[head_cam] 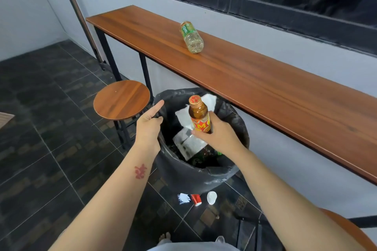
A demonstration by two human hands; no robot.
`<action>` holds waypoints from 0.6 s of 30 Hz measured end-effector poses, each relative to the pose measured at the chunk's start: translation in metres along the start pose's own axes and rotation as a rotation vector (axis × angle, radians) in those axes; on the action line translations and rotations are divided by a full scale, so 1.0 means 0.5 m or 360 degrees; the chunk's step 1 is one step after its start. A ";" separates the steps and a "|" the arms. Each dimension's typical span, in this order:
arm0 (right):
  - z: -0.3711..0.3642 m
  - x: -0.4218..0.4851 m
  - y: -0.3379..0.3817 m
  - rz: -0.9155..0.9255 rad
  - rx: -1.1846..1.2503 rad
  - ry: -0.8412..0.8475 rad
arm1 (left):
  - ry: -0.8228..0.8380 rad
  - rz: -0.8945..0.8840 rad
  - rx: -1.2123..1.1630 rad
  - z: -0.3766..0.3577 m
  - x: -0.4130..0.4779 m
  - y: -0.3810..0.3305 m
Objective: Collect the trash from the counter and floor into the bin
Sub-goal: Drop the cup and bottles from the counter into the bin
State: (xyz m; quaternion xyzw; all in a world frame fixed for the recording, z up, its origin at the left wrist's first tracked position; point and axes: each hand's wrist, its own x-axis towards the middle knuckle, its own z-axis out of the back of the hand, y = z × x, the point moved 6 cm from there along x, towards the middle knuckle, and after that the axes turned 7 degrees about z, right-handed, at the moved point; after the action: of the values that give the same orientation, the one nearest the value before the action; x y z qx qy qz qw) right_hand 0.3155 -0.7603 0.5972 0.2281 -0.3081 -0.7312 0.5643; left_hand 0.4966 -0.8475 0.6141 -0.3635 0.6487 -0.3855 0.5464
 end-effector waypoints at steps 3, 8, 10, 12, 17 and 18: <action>-0.048 0.003 -0.038 -0.0151 -0.0089 0.0195 | -0.0008 0.0000 0.0025 0.012 0.000 -0.003; -0.084 0.003 -0.080 -0.0325 -0.0534 0.0409 | 0.0005 0.0025 0.0020 0.016 -0.002 -0.008; -0.094 0.007 -0.091 -0.0336 -0.0706 0.0455 | -0.0005 0.0031 0.0039 0.013 -0.001 -0.009; -0.108 0.014 -0.104 -0.0321 -0.0804 0.0480 | -0.0002 0.0029 0.0057 0.007 0.002 -0.007; -0.125 0.027 -0.114 -0.0137 -0.0815 0.0540 | 0.0005 0.0037 0.0081 -0.002 0.008 -0.001; -0.123 0.027 -0.112 -0.0101 -0.0828 0.0552 | 0.0008 0.0038 0.0079 -0.004 0.009 -0.001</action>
State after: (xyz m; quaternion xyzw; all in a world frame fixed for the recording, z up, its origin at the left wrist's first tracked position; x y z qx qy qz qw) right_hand 0.3156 -0.7752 0.5141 0.2068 -0.0025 -0.7531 0.6246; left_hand 0.4939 -0.8517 0.6128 -0.3410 0.6446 -0.3959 0.5581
